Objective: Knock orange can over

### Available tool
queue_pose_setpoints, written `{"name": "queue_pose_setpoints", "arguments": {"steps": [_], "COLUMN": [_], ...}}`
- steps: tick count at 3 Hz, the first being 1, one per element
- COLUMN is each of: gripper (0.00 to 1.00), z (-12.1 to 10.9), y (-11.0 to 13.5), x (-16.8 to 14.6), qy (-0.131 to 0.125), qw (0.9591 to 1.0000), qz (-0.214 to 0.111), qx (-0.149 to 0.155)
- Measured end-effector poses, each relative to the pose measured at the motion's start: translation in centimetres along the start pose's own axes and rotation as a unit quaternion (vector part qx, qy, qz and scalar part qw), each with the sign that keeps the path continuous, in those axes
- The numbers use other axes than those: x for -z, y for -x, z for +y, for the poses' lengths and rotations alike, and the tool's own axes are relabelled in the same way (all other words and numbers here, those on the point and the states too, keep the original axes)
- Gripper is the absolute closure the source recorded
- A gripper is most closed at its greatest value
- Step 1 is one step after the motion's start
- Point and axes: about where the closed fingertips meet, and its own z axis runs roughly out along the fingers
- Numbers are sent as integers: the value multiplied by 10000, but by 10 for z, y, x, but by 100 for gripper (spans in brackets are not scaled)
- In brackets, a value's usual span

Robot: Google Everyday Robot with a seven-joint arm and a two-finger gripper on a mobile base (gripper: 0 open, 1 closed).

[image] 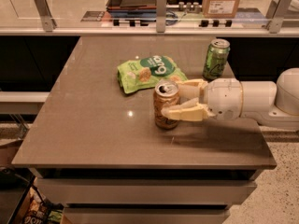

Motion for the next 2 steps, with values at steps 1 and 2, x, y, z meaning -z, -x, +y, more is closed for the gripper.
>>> {"name": "queue_pose_setpoints", "arguments": {"steps": [1, 2], "gripper": [100, 100], "z": [1, 1], "y": [1, 1], "x": [-2, -2], "qy": [18, 19], "qw": [10000, 10000], "qz": [-2, -2], "qx": [9, 9]}}
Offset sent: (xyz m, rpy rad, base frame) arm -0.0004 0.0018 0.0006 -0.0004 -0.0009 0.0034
